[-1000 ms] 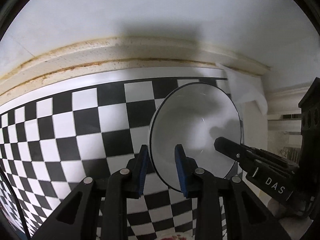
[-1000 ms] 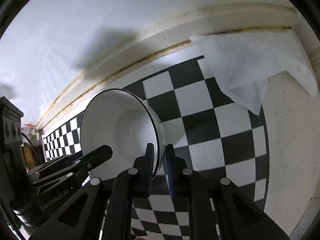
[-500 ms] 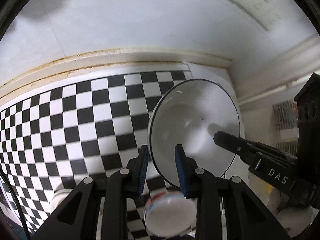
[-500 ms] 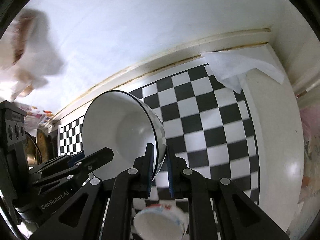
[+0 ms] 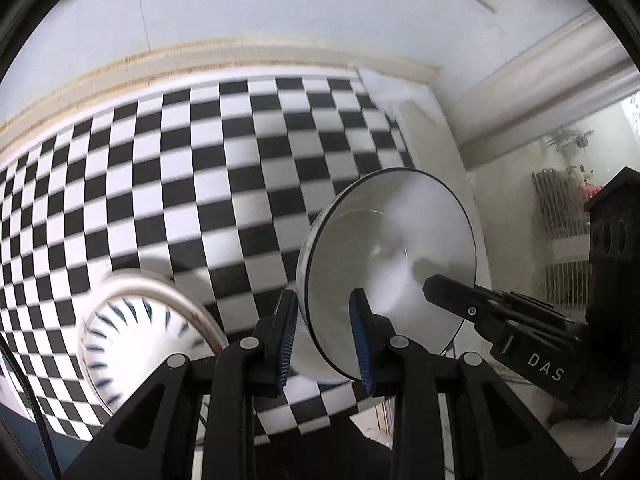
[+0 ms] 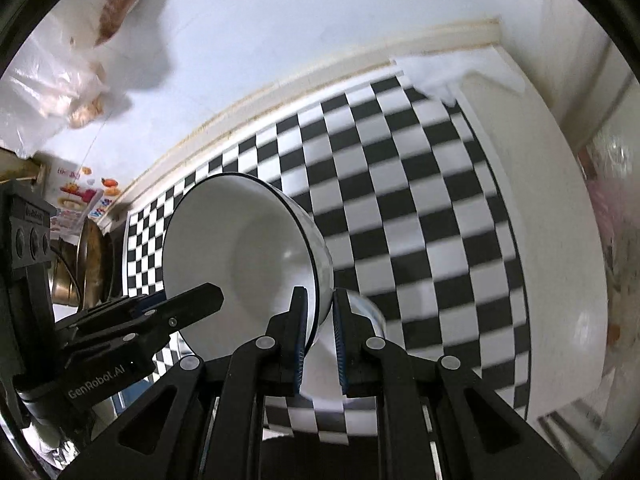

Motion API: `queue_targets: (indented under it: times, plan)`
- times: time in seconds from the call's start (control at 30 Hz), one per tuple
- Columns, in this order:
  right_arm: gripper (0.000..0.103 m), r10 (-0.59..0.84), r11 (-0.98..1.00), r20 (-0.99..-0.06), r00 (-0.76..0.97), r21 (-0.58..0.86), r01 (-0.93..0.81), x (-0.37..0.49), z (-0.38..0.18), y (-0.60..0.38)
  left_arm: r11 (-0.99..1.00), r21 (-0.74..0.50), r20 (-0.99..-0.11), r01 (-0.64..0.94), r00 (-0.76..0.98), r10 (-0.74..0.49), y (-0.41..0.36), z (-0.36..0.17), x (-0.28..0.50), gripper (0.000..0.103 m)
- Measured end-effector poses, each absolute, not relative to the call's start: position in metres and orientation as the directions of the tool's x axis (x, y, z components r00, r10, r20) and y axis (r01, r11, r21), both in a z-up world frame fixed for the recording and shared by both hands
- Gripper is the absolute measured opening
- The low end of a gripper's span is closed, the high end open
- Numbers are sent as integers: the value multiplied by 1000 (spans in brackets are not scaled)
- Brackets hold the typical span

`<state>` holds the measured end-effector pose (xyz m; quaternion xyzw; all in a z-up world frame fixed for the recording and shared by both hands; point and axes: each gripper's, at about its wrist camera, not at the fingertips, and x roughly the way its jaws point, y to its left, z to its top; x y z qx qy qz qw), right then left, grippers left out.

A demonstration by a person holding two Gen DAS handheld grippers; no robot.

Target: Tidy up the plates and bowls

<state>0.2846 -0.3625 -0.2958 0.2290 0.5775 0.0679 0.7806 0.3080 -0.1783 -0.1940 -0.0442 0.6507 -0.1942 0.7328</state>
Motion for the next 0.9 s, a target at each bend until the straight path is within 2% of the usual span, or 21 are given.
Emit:
queue_targets:
  times: [0.43,0.9]
  plan:
    - [14,367,889,-904,217,410,203,256,-364,-355,938,-277,-960,207,-14,-280,-182,-253,283,24]
    - [14,355,899,-921,160,383,211,263,-385,-350,943,-249,-968,219,-51,-244,-187,-274,284,24]
